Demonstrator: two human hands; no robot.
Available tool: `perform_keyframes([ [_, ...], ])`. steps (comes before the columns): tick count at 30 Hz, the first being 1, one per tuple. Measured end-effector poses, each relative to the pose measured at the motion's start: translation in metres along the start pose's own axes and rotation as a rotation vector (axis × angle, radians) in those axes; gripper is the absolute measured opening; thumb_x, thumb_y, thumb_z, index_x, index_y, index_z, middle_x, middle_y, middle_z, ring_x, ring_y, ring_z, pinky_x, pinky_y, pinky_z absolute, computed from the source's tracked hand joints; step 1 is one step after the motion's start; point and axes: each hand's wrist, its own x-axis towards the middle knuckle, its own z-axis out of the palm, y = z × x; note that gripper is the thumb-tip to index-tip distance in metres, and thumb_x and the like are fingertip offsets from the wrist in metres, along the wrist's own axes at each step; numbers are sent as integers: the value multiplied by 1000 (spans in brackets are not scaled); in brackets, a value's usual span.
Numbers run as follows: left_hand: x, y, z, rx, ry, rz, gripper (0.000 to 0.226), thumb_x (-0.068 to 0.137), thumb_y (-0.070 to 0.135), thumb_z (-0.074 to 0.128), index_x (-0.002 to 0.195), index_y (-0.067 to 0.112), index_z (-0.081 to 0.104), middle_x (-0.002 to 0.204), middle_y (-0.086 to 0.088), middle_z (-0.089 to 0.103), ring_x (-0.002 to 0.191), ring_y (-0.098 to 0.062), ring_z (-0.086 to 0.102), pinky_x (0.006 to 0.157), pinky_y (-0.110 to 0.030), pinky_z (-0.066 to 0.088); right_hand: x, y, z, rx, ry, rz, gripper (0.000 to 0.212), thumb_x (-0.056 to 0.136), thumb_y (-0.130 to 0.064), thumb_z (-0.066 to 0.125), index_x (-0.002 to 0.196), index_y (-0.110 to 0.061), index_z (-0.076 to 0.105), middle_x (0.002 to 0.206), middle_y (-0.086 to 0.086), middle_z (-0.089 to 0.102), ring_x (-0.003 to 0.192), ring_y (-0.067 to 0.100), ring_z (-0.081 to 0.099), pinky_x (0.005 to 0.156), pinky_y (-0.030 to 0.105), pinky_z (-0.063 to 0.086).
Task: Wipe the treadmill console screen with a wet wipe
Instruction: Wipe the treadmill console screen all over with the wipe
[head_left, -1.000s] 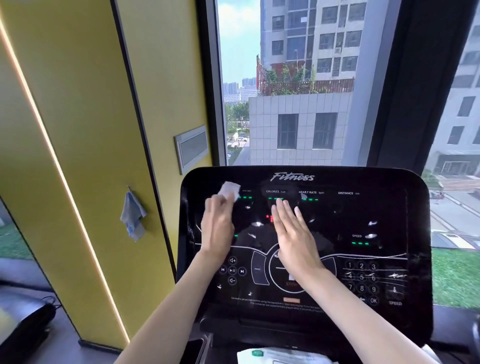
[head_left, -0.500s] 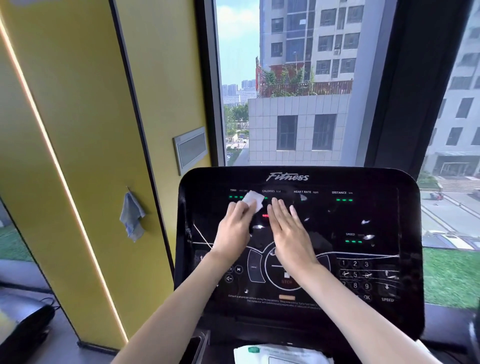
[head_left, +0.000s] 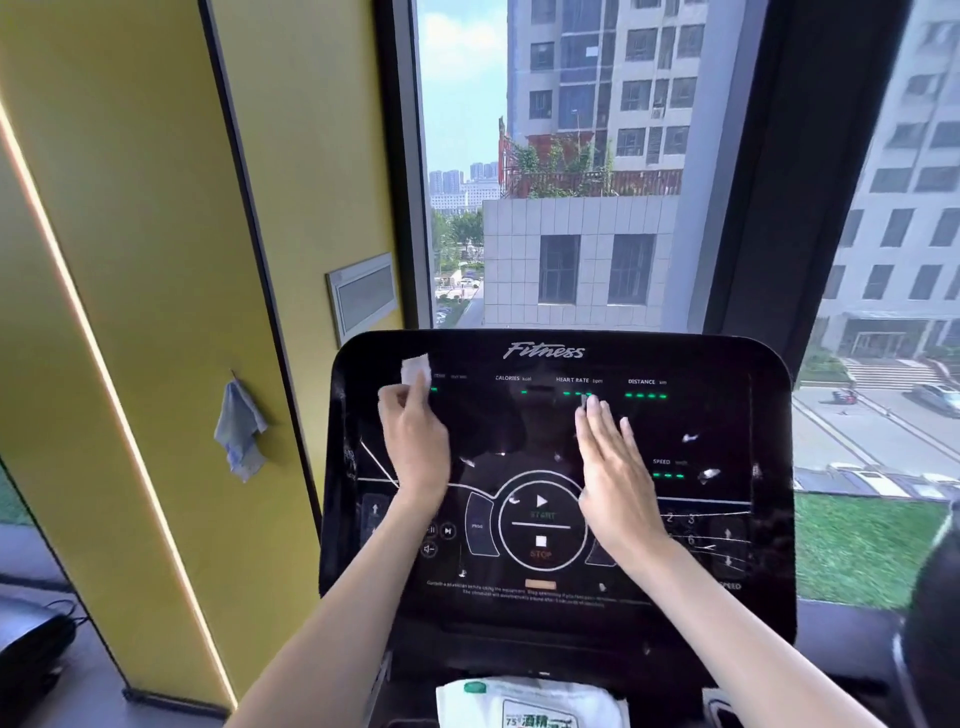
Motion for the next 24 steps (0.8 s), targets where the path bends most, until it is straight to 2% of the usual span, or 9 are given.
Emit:
perform_keyframes([
  [1,-4,8,3,8,4,6,43,77,-20,54,113,1,62,93,-17,50,80,-29,50,60,-34,49,1,0,0,-4,2,-2,87,60,25,59,140,5,30,149,21,28,139,30,25,114,44,18],
  [4,-19,14,10,72,-256,493,54,67,-22,56,114,4,59,93,-7,45,81,-25,44,48,-34,49,2,1,0,-15,-2,-15,85,59,24,61,138,7,34,147,24,31,137,33,28,113,46,21],
  [6,-9,4,8,59,-317,614,54,69,-20,57,116,6,57,95,-4,43,82,-23,43,44,-33,48,1,2,0,-24,-9,-19,86,59,23,61,139,7,33,148,23,29,139,32,26,113,46,21],
  [10,1,2,6,-38,-5,-31,38,84,-13,54,119,1,60,93,-15,50,81,-26,49,65,-34,49,1,3,5,-27,-6,-16,88,61,24,57,142,5,26,151,21,23,141,30,19,117,42,15],
  [11,-3,10,8,-28,18,-60,40,83,-14,54,119,1,59,92,-15,50,81,-26,48,67,-33,47,1,2,6,-29,1,-14,88,61,24,55,142,6,25,151,21,22,141,31,18,117,41,11],
  [15,-25,27,19,38,-337,582,55,69,-20,55,119,6,56,95,-7,46,84,-23,43,53,-34,50,1,-1,4,-45,8,-17,85,60,23,58,139,8,31,149,24,27,139,33,22,116,44,16],
  [16,-22,23,18,41,-357,624,56,69,-20,54,119,7,55,96,-6,44,85,-23,43,51,-33,50,1,0,3,-51,5,-19,85,60,23,59,139,8,31,149,24,27,139,33,22,115,45,17],
  [21,-7,22,20,-63,56,-166,44,83,-16,50,123,2,58,95,-16,47,84,-29,47,74,-31,45,0,4,8,-44,13,-25,89,59,26,56,141,6,27,150,23,24,140,32,18,116,40,5],
  [24,-20,42,29,33,-144,277,54,70,-24,51,117,0,59,93,-14,49,82,-28,45,68,-31,48,0,3,8,-35,30,-25,87,59,26,55,140,8,30,148,24,27,140,32,20,117,42,11],
])
